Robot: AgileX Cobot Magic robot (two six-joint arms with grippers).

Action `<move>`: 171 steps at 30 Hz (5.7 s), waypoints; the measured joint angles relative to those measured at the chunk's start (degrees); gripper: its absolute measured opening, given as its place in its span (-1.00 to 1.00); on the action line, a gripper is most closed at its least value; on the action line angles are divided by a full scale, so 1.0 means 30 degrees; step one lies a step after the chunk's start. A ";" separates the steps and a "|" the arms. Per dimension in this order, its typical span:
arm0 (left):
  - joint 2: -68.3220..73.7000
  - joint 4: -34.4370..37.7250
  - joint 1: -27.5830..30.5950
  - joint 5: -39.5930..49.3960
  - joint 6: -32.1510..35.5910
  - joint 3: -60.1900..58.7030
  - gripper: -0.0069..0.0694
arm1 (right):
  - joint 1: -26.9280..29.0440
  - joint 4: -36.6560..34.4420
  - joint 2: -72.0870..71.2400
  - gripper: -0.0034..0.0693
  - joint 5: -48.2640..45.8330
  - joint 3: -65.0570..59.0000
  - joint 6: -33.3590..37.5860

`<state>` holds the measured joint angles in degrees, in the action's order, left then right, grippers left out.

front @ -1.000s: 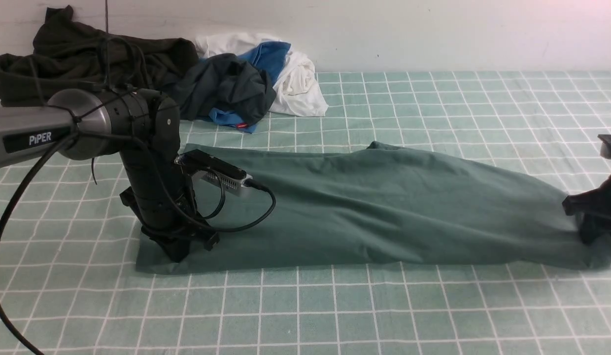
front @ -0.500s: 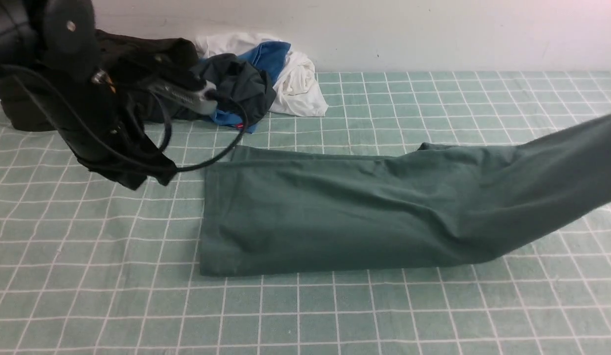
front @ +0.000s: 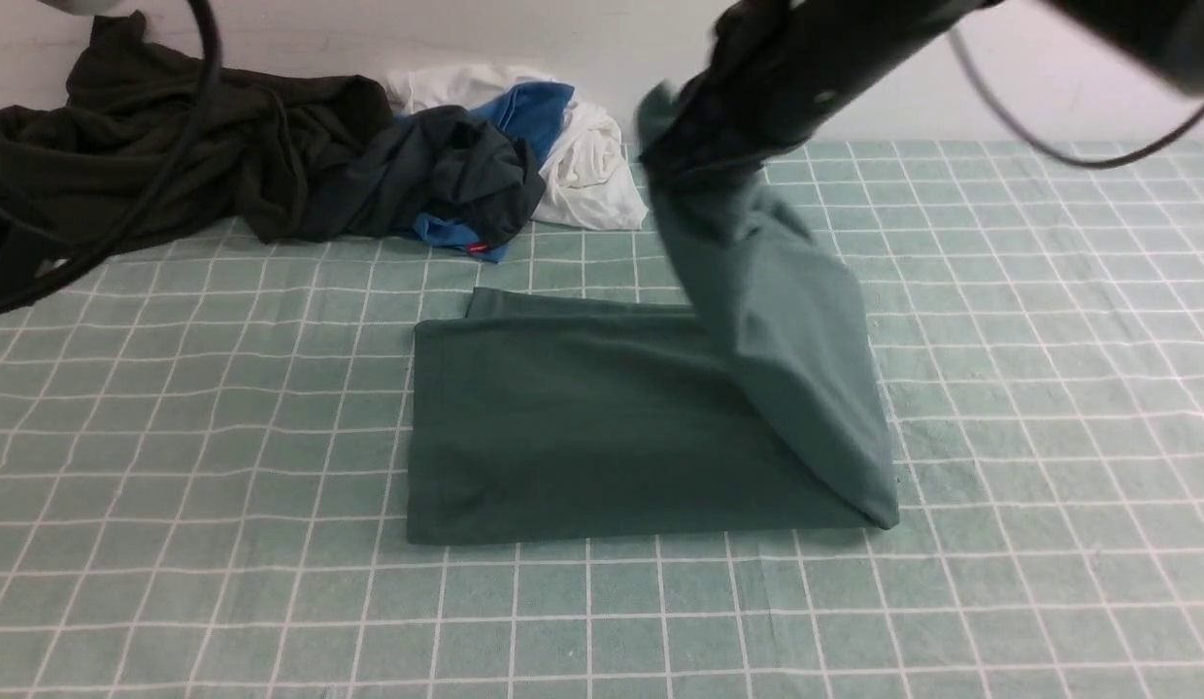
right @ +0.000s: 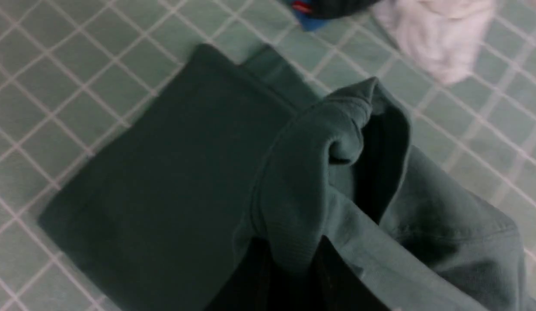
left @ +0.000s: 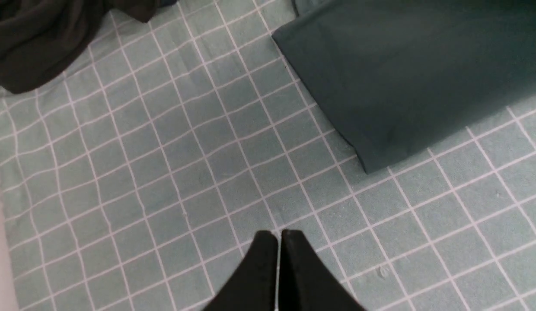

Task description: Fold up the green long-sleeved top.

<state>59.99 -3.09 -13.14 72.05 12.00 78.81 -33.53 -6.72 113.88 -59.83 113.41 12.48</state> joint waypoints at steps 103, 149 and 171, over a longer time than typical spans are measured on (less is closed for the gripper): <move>-1.6864 -0.0326 0.0000 -0.6577 -0.2385 -1.5150 -0.83 | 1.2156 0.1634 -3.8164 -0.94 1.3184 -3.8271 -0.6336; -2.0060 0.0609 0.4855 -1.9699 -0.2385 -2.6674 -0.83 | 1.2171 0.1634 -3.8164 -0.94 1.3139 -3.8255 -0.6309; -2.0203 0.0895 0.5144 -1.7589 -0.2385 -2.6679 -0.83 | 1.2171 0.1634 -3.8164 -0.94 1.3122 -3.8255 -0.6315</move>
<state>-0.62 -0.41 2.29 19.28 4.85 -1.22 2.99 -1.81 -0.61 -20.46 -1.36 -6.47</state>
